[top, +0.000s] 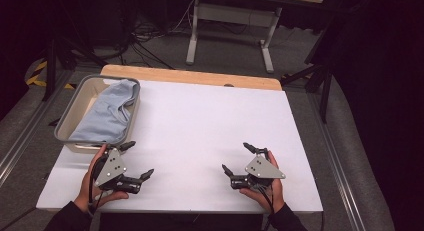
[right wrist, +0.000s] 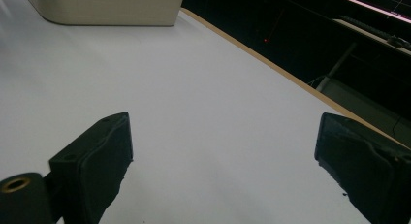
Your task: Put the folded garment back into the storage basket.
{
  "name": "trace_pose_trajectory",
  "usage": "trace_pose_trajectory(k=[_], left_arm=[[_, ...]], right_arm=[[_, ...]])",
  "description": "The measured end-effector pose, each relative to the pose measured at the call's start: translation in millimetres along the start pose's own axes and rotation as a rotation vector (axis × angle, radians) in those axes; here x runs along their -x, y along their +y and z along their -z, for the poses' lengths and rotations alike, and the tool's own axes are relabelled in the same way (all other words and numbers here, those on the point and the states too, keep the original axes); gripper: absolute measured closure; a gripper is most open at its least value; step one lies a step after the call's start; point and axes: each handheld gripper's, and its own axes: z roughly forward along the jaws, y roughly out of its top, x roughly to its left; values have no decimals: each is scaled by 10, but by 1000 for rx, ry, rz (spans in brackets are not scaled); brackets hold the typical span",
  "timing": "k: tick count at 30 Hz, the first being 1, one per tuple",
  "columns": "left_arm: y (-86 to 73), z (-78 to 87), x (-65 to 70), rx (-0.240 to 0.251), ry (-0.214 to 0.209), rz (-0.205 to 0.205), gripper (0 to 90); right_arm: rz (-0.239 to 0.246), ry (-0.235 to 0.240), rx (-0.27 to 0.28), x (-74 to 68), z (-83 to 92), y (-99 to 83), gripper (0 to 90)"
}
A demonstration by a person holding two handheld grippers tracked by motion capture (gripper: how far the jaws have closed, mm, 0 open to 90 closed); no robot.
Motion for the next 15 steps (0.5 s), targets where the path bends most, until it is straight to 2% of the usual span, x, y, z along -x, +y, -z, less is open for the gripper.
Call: trace_pose_trajectory(k=[15], left_arm=[[-4, -30, -25, -5, -13, 8, 41]], right_arm=[[-19, 12, 9, 21, -4, 11, 67]])
